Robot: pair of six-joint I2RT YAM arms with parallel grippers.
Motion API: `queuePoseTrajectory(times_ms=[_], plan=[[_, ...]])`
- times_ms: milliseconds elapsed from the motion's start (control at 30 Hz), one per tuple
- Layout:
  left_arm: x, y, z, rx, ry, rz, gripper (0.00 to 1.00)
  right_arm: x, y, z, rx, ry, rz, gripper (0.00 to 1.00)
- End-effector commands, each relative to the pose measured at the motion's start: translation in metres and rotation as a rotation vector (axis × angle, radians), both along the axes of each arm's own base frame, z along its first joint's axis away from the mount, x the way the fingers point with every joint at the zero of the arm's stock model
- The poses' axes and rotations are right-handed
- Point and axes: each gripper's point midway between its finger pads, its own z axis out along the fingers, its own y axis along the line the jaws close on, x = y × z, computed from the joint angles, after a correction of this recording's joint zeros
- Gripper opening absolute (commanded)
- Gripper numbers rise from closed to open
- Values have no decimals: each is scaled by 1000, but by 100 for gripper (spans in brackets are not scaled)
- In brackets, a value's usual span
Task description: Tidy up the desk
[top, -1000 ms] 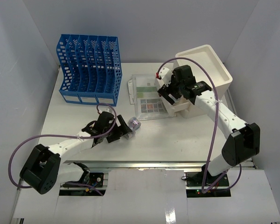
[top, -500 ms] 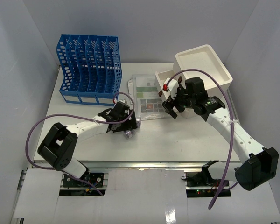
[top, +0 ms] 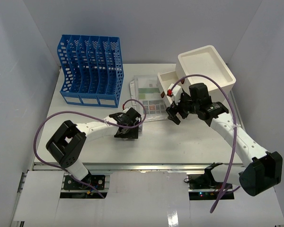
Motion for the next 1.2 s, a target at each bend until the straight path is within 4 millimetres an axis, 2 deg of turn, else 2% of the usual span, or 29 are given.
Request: queuePoseTrajectory(times_ms=[0, 167, 267, 533, 600, 700, 767, 867, 933, 1067, 1167], plan=[[13, 2, 15, 31, -69, 38, 79, -3, 3, 10, 45, -33, 15, 91], [18, -2, 28, 11, -102, 39, 76, -9, 1, 8, 50, -29, 22, 91], [21, -4, 40, -10, -131, 30, 70, -11, 1, 8, 53, -28, 28, 91], [20, 1, 53, -14, -169, 10, 46, -15, 2, 6, 59, -22, 33, 91], [20, -1, 60, -38, -182, 3, 39, -16, 1, 7, 62, -23, 33, 91], [22, -8, 84, -105, -223, -9, 28, -18, 1, 10, 67, -33, 36, 91], [25, -18, 111, -179, -271, -25, 26, -18, 0, 15, 70, -47, 35, 91], [36, -45, 164, -319, -346, -77, 23, -18, -2, 23, 75, -73, 35, 90], [50, -75, 217, -432, -422, -150, 22, -20, -5, 29, 75, -97, 39, 90], [87, -121, 249, -456, -471, -279, 23, -27, -12, 35, 88, -131, 55, 90], [123, -156, 262, -474, -499, -366, 25, -36, -19, 43, 107, -170, 70, 90]])
